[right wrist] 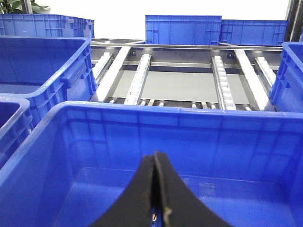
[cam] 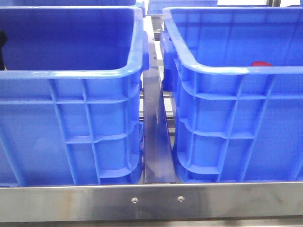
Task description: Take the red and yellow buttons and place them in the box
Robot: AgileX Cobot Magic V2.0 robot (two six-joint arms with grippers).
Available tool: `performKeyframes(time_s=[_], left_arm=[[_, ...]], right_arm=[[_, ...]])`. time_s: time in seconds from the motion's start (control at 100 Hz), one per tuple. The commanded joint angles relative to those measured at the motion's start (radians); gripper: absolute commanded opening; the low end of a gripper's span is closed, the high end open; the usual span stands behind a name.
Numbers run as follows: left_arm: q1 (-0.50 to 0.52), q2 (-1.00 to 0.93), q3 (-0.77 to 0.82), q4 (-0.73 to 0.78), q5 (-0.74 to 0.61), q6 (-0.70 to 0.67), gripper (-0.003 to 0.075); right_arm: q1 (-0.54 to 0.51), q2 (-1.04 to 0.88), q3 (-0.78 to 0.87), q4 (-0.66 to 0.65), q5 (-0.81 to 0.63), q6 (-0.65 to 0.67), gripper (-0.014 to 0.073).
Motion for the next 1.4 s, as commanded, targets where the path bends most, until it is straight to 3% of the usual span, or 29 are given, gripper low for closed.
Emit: performKeyframes(time_s=[0.0,0.31,0.4,0.58,0.7,1.07,1.39], left_arm=[[0.003,-0.028,-0.034,0.012,-0.052,-0.002,0.0548],[0.003,0.010,-0.034,0.014,-0.071,-0.002,0.0518],[0.003,0.006,-0.034,0.014,-0.078,-0.002,0.0400],[0.003,-0.007,-0.034,0.014,-0.070,-0.002,0.0093],[0.003,-0.037,-0.034,0.014,-0.067,-0.002,-0.0017],[-0.022,-0.312,0.024,-0.019,-0.042,-0.002,-0.0019],[-0.193,-0.646,0.185,-0.038,-0.048,-0.002,-0.0019]], right_arm=[[-0.004,-0.004,-0.029,0.075,0.034,-0.009,-0.0067],[-0.004,-0.004,-0.029,0.075,0.034,-0.009,-0.0067],[-0.004,-0.004,-0.029,0.075,0.034,-0.009,-0.0067],[-0.004,-0.004,-0.029,0.075,0.034,-0.009,-0.0067],[-0.004,-0.004,-0.029,0.075,0.034,-0.009,-0.0067],[-0.004,-0.004,-0.029,0.075,0.036,-0.009,-0.0067],[-0.004,-0.004,-0.029,0.075,0.065,-0.009,-0.0067]])
